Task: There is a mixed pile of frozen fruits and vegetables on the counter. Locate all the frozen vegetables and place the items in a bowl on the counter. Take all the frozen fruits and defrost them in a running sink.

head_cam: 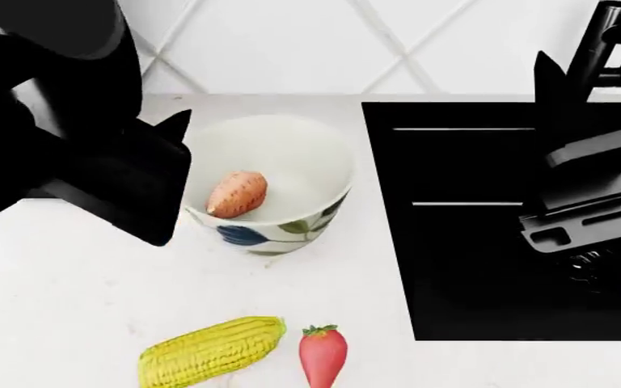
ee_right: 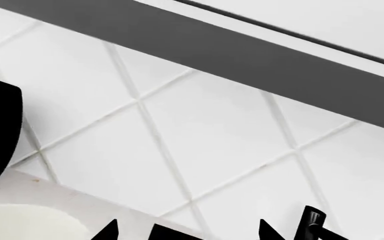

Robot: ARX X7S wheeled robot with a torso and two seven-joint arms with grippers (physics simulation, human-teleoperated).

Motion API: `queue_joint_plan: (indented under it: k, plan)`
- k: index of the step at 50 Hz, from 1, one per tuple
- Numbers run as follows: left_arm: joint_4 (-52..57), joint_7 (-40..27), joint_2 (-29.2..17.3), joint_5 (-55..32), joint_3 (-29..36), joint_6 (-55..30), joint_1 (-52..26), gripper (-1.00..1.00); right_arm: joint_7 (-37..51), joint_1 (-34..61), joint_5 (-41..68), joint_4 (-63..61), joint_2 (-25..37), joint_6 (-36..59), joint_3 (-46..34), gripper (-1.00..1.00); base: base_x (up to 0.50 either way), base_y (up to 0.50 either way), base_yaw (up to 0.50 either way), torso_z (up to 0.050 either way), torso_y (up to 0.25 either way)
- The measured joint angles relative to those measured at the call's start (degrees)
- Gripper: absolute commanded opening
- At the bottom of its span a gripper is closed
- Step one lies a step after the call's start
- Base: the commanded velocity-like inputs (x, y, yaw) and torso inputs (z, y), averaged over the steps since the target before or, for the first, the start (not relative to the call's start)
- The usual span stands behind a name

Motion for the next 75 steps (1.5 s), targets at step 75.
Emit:
queue_joint_plan:
  k: [75]
  plan:
    - [6.9, 1.6, -5.9, 1.5, -4.3, 5.4, 2.7, 1.0, 12.7, 21.9, 42.2, 7.9, -9.0, -10.9, -24.9, 1.0, -0.04, 0.12, 0.0, 0.0, 0.0]
